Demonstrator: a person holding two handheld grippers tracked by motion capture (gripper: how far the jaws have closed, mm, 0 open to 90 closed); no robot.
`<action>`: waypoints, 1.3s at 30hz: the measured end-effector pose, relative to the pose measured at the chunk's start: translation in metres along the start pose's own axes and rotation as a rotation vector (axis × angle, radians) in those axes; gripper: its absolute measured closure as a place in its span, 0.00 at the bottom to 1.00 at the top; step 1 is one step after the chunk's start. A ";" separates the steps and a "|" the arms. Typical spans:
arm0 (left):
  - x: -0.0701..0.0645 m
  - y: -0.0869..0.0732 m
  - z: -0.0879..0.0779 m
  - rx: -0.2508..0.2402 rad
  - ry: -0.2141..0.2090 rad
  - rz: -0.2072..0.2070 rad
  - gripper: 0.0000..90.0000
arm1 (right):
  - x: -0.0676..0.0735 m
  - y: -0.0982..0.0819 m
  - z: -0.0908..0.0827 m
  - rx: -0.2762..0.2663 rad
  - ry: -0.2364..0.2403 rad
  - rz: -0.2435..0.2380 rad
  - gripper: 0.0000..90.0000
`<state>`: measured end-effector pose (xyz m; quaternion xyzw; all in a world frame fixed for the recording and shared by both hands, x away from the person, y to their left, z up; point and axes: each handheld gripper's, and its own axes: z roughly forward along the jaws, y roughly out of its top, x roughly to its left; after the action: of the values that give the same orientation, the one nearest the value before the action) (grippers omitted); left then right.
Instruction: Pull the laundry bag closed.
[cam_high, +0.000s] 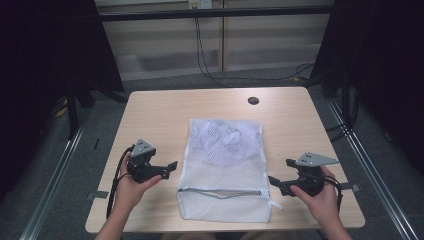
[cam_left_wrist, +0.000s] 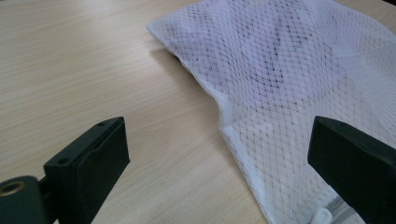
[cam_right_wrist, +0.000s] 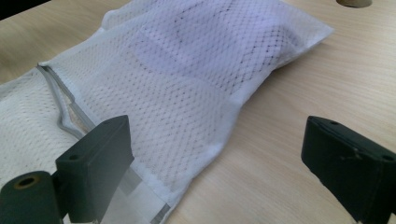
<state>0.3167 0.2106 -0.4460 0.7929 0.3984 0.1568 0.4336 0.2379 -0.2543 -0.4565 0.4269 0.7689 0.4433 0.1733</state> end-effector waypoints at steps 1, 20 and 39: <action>0.000 0.000 0.000 0.001 -0.005 0.001 0.06 | 0.001 0.001 0.001 0.003 0.003 0.002 0.09; -0.002 -0.001 -0.001 -0.001 -0.012 0.000 0.06 | 0.031 0.024 0.030 0.027 0.074 -0.036 0.10; 0.002 -0.001 -0.005 -0.004 -0.008 -0.004 0.06 | 0.058 0.047 0.055 0.045 0.143 -0.063 0.10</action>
<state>0.3144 0.2147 -0.4443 0.7918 0.3978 0.1536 0.4373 0.2634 -0.1662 -0.4407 0.3736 0.8021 0.4497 0.1221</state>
